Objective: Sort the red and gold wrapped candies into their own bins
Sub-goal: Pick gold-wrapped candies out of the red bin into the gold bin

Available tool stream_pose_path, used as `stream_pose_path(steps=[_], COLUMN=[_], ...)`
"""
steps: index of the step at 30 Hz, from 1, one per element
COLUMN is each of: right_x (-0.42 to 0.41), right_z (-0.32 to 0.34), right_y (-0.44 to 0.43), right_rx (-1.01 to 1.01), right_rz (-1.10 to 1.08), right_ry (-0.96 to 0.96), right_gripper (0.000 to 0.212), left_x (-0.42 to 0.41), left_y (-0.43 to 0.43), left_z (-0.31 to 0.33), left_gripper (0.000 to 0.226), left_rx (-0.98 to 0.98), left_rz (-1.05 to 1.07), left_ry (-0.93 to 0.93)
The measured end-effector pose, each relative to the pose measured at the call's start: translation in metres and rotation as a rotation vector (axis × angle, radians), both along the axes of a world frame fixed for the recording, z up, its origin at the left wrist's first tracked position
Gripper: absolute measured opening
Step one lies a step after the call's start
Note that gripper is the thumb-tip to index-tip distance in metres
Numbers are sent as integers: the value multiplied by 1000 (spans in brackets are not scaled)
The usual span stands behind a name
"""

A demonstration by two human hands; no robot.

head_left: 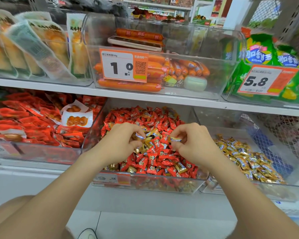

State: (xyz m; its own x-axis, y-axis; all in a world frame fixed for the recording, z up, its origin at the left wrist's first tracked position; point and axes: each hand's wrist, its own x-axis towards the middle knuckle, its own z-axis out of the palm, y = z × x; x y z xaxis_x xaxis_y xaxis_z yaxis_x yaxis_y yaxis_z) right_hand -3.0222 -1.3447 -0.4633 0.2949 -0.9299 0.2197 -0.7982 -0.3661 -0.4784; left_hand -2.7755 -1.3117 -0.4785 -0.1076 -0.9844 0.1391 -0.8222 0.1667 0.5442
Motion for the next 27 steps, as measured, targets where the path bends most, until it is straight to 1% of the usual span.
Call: stream_pose_path(steps=[2,4,6,7,9,10,11,13,16,17,19,20,22,24,27], right_x=[1,1,1,2,3,3,2,0,-4,-4,-2,-1,1,0,-8], right_z=[5,8,7,5,6,10,14,20,18,15,9,7,4,2,2], right_y=[2,3,2,3,5,7,9,13,20,20,20,18,17,17,19], right_rx=[-38,-44,-38,-23,28,54,76,100,94,84,79,96,145,165,131], right_rz=[-34,-59,-45,-16,68,102,130,164,203,222,233,231,241,234,210], right_ry=[-65,-144,-142,-123,-82,-52,-24,103,481,549,590,590,546,513,526], right_gripper=[8,14,12,12,36,43,44,31,14,13,30,35,31,25,34], left_x=[2,2,5,6,9,10,9,7,1,1,1,1,1,1,0], left_y=[0,1,3,4,6,7,8,8,8,7,6,7,7,6,4], left_z=[-1,-1,-1,-1,1,3,4,5,6,6,7,9,11,11,10], left_gripper=[14,13,4,7,17,21,23,27,33,35,37,34,22,19,20], left_rx=[23,46,90,119,166,174,175,167,159,162,183,198,205,187,185], left_rz=[8,-20,-63,-80,-95,-95,-97,-107,-129,-138,-147,-146,-126,-86,-23], left_ry=[-8,-34,-27,-21,-40,-52,-62,-77,-119,-139,-155,-146,-120,-66,63])
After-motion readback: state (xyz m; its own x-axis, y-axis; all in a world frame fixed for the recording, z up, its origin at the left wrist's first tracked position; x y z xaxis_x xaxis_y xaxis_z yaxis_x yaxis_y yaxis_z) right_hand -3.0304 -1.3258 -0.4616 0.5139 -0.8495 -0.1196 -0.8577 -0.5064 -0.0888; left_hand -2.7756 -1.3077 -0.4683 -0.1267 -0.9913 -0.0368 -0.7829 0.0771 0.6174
